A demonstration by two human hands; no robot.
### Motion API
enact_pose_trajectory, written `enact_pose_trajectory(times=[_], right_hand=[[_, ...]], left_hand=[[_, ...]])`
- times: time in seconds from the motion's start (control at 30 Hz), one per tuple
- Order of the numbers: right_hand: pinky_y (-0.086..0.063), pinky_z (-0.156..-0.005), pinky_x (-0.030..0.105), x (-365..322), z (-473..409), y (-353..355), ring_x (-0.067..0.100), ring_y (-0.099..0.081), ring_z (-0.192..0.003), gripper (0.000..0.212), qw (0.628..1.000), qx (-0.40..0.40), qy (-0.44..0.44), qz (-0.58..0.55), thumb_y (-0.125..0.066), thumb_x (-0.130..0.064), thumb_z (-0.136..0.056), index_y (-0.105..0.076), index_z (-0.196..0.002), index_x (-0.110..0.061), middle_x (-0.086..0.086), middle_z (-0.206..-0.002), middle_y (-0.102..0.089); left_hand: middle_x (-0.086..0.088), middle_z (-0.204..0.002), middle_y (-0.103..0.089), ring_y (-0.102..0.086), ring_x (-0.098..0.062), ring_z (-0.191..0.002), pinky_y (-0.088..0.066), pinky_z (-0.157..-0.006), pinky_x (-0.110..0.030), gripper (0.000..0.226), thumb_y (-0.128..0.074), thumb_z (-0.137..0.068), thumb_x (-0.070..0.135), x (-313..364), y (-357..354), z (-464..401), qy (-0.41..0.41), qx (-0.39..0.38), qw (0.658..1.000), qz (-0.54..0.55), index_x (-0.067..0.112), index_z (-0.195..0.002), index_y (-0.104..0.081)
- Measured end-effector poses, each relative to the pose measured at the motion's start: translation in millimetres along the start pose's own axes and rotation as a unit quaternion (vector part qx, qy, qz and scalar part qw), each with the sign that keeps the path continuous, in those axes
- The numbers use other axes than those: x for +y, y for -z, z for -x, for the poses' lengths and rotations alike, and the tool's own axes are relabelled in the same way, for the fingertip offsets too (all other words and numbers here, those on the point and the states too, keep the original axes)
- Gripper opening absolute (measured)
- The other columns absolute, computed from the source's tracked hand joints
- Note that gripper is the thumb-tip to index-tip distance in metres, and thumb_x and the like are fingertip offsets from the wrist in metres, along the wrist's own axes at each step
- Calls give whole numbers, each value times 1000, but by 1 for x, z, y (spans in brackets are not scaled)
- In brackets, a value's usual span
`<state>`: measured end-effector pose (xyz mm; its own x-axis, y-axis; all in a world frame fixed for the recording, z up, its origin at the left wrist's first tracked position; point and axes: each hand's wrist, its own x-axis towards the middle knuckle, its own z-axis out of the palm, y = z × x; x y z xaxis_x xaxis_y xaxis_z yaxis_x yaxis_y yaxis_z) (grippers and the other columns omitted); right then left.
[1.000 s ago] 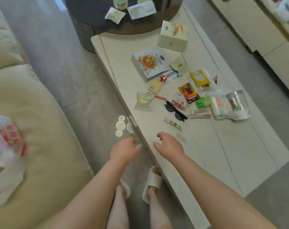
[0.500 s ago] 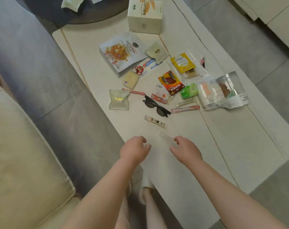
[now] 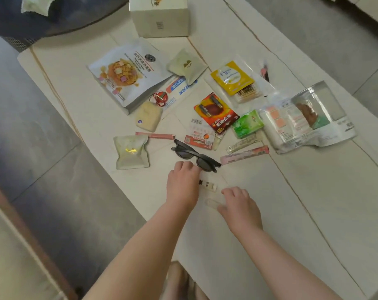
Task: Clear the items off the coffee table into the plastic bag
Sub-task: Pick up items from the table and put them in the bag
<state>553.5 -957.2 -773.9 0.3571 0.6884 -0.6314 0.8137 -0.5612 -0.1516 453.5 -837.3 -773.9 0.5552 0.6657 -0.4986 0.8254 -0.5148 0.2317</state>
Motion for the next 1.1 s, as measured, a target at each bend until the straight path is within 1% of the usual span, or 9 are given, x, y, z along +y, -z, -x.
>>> enact_pose_trajectory(times=[0.13, 0.23, 0.37, 0.43, 0.5, 0.6, 0.77, 0.9, 1.1], right_hand=[[-46, -48, 29, -5, -5, -11, 20, -61, -64, 46, 997, 62, 24, 30, -92, -35, -42, -65, -75, -18, -1, -73, -61], [-47, -51, 27, -6, -10, -18, 21, -63, -61, 40, 997, 67, 46, 19, -91, -29, -44, -66, -74, -18, -2, -69, -63], [-44, -45, 23, -1, -13, -16, 19, -58, -51, 45, 995, 68, 64, 48, -92, -18, -28, -63, -61, -18, -2, -59, -58], [-42, -45, 24, 7, -15, -12, 22, -56, -52, 39, 993, 81, 61, 57, -88, -8, -32, -61, -60, -15, 2, -60, -56], [-41, -53, 30, 14, -15, 1, 27, -59, -65, 27, 997, 64, 30, 30, -80, -6, -56, -62, -74, -11, 6, -74, -58], [-31, -71, 32, 28, -25, 27, 28, -55, -90, 14, 997, 64, -29, -16, -44, -13, -91, -47, -104, -9, 6, -101, -55], [-38, -89, 37, 41, -57, 61, 25, -49, -87, 32, 996, 73, -38, -17, -42, -18, -90, -40, -123, -17, 7, -119, -48], [-39, -92, 37, 50, -81, 63, 32, -54, -102, 45, 996, 65, -65, -19, -44, -11, -92, -38, -134, -26, 10, -127, -44], [-38, -87, 33, 63, -71, 50, 29, -54, -92, 24, 994, 76, -71, -12, -49, -29, -95, -49, -116, -18, 6, -115, -45]], left_hand=[[-2, -123, -51, -40, -26, -120, -35, -93, -33, 30, -48, -91, 14, 1, -8, -9, -28, -1, 999, -47, 19, -121, -54], [-2, -120, -52, -43, -26, -115, -35, -92, -33, 26, -47, -93, 16, 1, -12, -14, -42, -7, 997, -61, 20, -117, -54], [-1, -115, -54, -45, -25, -110, -34, -90, -32, 23, -48, -93, 16, -1, -13, -14, -39, -21, 997, -63, 20, -115, -52], [-1, -113, -54, -47, -24, -108, -34, -87, -31, 20, -49, -93, 15, -3, -14, -14, -42, -30, 997, -65, 20, -112, -53], [-2, -112, -55, -49, -24, -105, -35, -85, -31, 19, -47, -94, 14, -2, -11, -16, -48, -37, 997, -46, 19, -111, -53], [-1, -107, -59, -54, -24, -98, -37, -82, -32, 16, -40, -95, 12, 6, 3, -23, -59, -40, 997, 6, 17, -107, -50], [-4, -102, -53, -50, -22, -83, -42, -65, -33, 18, -41, -97, 26, 29, 28, -49, -59, -65, 995, 55, 13, -108, -44], [-7, -104, -58, -59, -26, -89, -52, -68, -37, 22, -43, -97, 26, 51, 27, -80, -69, -70, 995, 25, 14, -116, -47], [-10, -113, -51, -57, -31, -98, -53, -74, -40, 24, -49, -95, 25, 74, 9, -97, -65, -37, 996, 50, 12, -116, -50]])
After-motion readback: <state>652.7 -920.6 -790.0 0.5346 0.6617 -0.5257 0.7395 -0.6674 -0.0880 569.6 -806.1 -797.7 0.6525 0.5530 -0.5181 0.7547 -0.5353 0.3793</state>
